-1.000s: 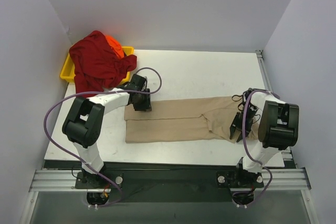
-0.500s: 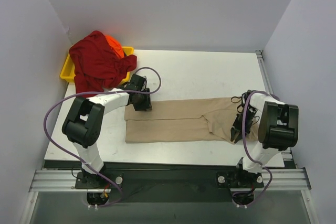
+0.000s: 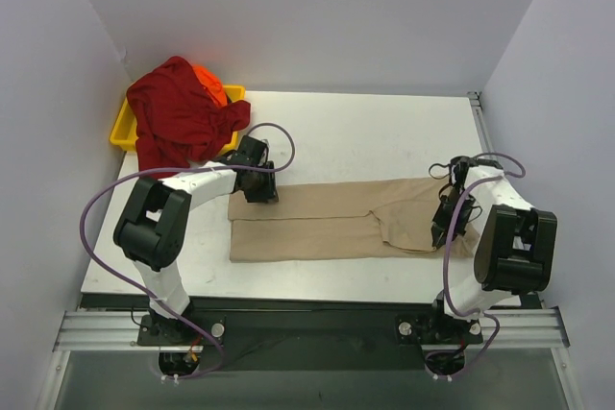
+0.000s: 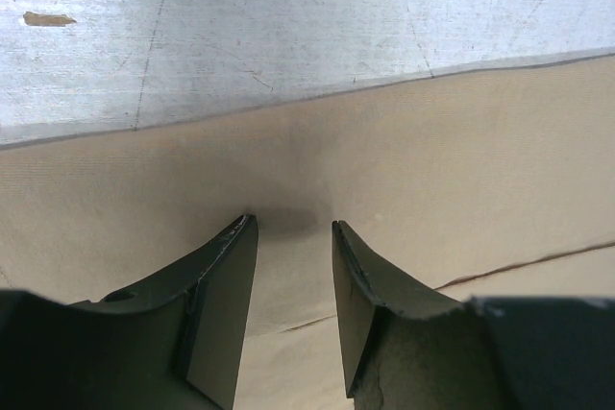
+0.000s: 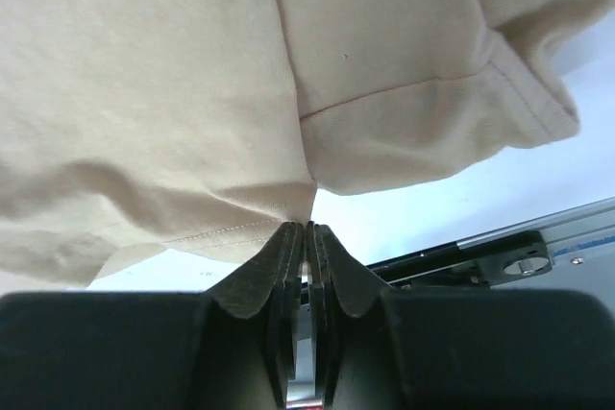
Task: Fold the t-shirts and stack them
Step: Fold the other side of the tshirt into a rectangle
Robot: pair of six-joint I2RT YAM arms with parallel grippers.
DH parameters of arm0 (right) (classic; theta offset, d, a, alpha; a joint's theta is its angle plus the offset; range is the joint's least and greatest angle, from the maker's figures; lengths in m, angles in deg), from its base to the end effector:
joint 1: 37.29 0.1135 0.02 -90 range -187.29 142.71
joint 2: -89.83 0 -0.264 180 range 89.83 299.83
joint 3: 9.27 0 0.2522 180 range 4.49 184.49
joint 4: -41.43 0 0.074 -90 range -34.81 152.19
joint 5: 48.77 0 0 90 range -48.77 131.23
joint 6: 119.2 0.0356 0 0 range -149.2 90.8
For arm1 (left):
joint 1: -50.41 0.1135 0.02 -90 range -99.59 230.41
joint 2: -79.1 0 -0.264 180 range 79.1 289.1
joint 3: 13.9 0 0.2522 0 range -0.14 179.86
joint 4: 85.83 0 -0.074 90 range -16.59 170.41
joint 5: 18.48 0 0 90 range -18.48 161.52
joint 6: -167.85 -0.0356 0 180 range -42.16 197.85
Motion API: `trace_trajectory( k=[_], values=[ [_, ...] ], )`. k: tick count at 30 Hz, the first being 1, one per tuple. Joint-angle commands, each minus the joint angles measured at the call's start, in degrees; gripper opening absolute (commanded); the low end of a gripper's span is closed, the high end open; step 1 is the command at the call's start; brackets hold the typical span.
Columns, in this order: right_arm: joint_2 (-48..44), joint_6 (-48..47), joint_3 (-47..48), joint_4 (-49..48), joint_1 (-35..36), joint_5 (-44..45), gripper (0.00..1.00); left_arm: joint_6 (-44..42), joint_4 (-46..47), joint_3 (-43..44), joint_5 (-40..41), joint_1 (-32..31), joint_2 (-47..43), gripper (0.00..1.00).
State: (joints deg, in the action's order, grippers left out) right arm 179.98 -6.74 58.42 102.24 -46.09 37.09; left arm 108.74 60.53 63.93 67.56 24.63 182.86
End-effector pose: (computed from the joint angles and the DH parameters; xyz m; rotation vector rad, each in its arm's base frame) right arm 0.2638 -0.0382 0.1724 0.8104 2.9205 0.1300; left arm 0.3277 -0.1610 0.1652 -0.0941 2.6727 -0.4266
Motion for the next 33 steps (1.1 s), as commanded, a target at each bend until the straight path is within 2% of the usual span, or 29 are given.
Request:
trace_trajectory(
  k=[1,3,20,27,28,29,30,32,33],
  values=[
    [-1.8,-0.7,2.8,5.6,0.0,2.6,0.05,0.1,1.9,-0.3,-0.9,0.3,-0.8,0.48],
    [-1.6,-1.1,3.7,5.9,-0.1,3.1,0.00,0.1,1.9,-0.4,-0.8,0.2,-1.0,0.47],
    [1.0,-1.6,8.9,6.4,-1.0,17.7,0.00,-0.6,1.3,-1.8,-0.2,0.2,-3.0,0.47],
    [3.3,-1.2,10.5,5.6,-0.9,18.8,0.01,-0.6,1.2,-2.0,-0.4,0.0,-3.2,0.47],
    [3.5,-1.1,10.6,5.6,-0.9,18.3,0.06,-0.6,1.2,-2.2,-0.4,0.0,-3.2,0.47],
    [3.5,-1.0,10.9,5.6,-0.8,17.8,0.21,-0.6,1.2,-2.1,-0.4,0.0,-3.3,0.47],
    [3.2,-1.0,11.1,5.6,-0.3,17.2,0.29,-0.5,1.2,-2.2,-0.4,-0.1,-3.3,0.47],
    [2.4,-0.8,12.0,5.7,0.9,16.0,0.42,-0.5,1.2,-2.2,-0.4,-0.1,-3.5,0.47],
    [1.4,-0.7,12.4,6.0,2.6,15.9,0.45,-0.5,1.2,-2.2,-0.4,-0.1,-3.3,0.47]
  ],
)
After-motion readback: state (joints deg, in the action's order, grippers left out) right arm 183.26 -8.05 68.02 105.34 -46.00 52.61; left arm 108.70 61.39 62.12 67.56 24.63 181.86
